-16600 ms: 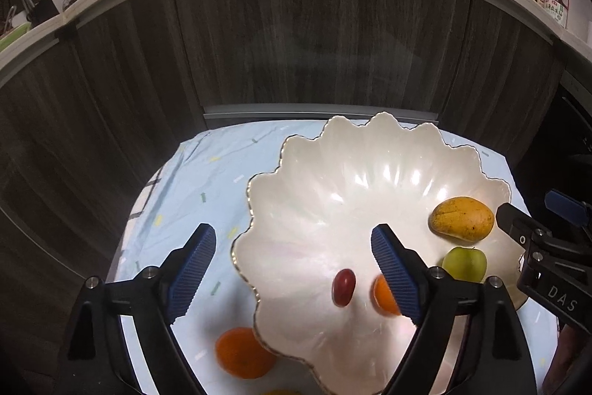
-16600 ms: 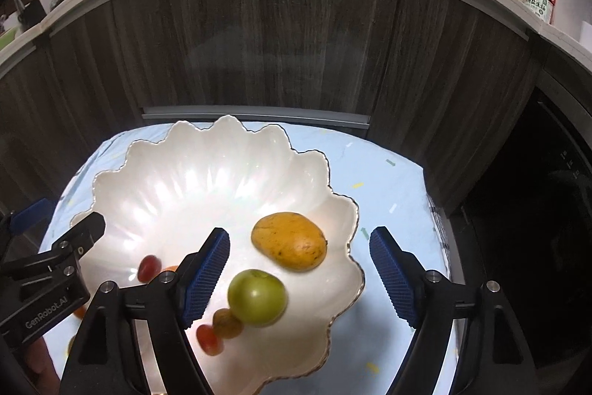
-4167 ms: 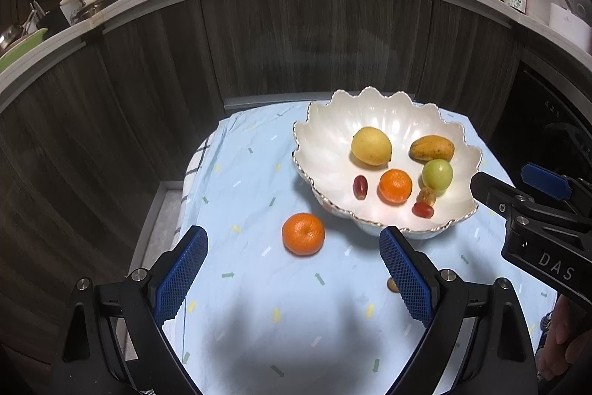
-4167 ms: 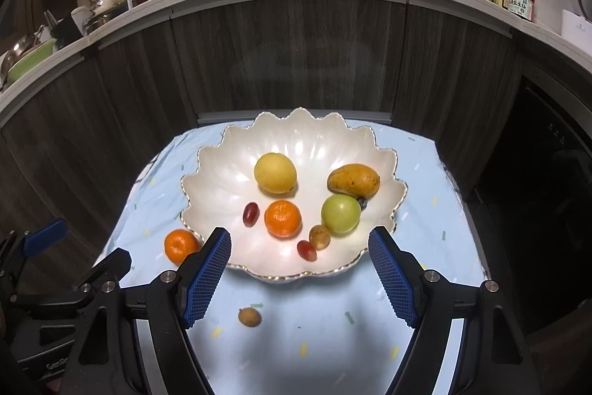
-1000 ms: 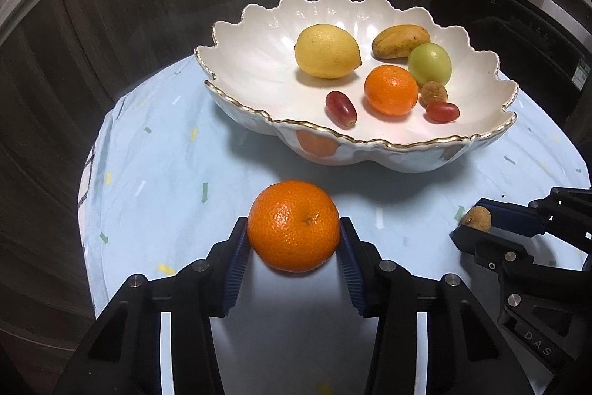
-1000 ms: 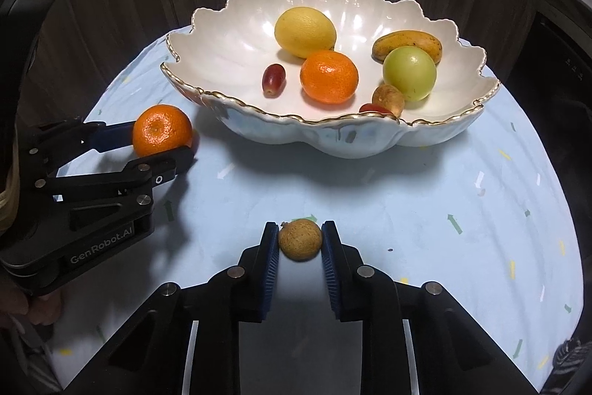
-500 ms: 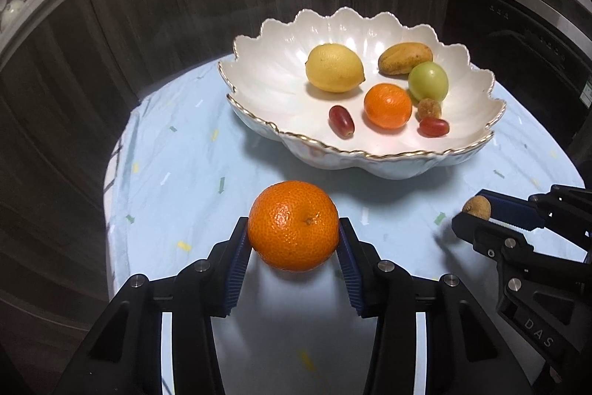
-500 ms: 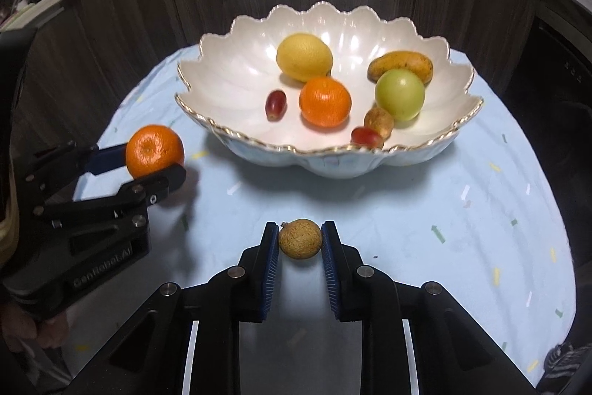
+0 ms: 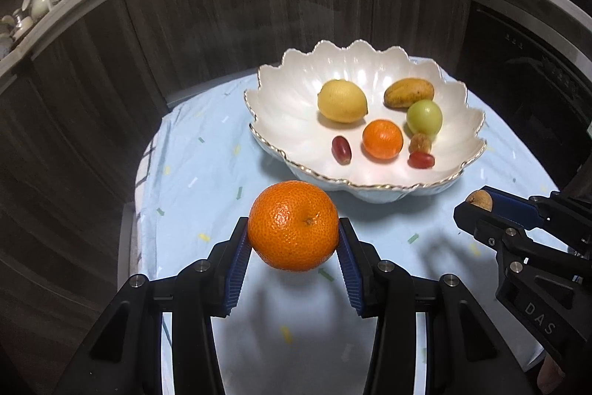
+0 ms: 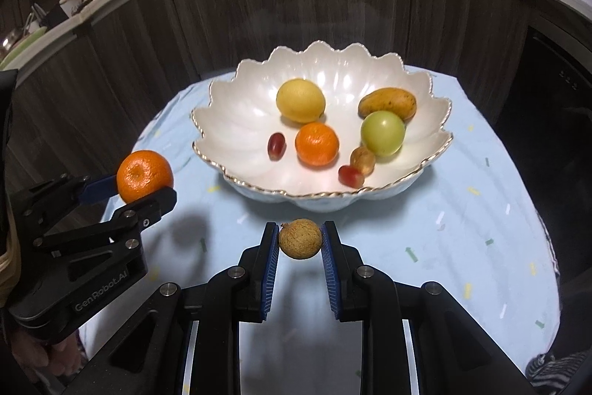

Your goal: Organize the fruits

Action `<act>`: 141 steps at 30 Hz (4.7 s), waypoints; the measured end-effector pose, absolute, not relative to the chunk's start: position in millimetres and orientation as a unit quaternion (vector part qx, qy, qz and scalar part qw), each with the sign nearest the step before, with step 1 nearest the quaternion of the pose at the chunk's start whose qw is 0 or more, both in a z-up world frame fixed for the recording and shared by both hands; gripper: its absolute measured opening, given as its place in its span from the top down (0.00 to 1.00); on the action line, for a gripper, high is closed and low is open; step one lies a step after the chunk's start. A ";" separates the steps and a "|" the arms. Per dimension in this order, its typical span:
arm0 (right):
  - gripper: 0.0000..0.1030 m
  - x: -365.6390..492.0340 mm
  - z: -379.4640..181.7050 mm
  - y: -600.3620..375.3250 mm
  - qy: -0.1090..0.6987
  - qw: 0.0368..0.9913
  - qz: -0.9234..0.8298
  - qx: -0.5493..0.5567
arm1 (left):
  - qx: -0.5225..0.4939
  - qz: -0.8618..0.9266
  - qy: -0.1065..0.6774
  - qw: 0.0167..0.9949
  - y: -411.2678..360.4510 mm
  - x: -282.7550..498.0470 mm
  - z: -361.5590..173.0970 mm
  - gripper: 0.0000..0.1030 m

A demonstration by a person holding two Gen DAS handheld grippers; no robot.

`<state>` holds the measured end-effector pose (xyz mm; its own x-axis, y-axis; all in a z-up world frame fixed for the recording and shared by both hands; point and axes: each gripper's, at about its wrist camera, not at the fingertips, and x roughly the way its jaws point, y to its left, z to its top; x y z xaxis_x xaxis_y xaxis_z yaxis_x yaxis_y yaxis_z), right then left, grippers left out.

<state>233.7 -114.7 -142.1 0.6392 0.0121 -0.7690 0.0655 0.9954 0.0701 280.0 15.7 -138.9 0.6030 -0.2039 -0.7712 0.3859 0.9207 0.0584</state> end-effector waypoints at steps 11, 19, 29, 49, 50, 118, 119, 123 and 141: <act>0.76 229.9 -108.1 -137.3 0.388 0.920 -0.022 0.048 | 0.099 -0.148 0.395 0.901 -0.5 272.5 -101.9 0.57; 0.76 232.4 -87.0 -158.9 0.367 0.928 -0.031 0.054 | 0.102 -0.147 0.379 0.908 -17.4 271.9 -80.5 0.57; 0.76 248.1 -68.9 -178.4 0.353 0.934 -0.034 0.047 | 0.093 -0.138 0.378 0.911 -33.6 285.1 -71.1 0.57; 0.76 331.4 -101.8 -183.3 0.388 0.921 -0.008 0.033 | 0.078 -0.113 0.410 0.902 -38.5 356.9 -105.2 0.57; 0.76 334.7 -103.8 -183.2 0.389 0.921 -0.006 0.032 | 0.078 -0.113 0.412 0.901 -38.6 360.3 -107.7 0.57; 0.38 305.9 -77.5 -187.6 0.391 0.920 -0.022 0.025 | 0.070 -0.090 0.409 0.905 -34.2 319.9 -77.8 0.19; 0.38 302.0 -76.1 -187.9 0.390 0.920 -0.022 0.025 | 0.072 -0.089 0.408 0.906 -34.9 314.4 -75.3 0.19; 0.38 283.1 -69.6 -189.3 0.387 0.922 -0.023 0.023 | 0.075 -0.086 0.401 0.909 -35.8 298.0 -67.7 0.18; 0.38 214.3 -48.9 -187.0 0.369 0.929 -0.022 0.022 | 0.068 -0.084 0.381 0.918 -31.2 232.3 -44.4 0.14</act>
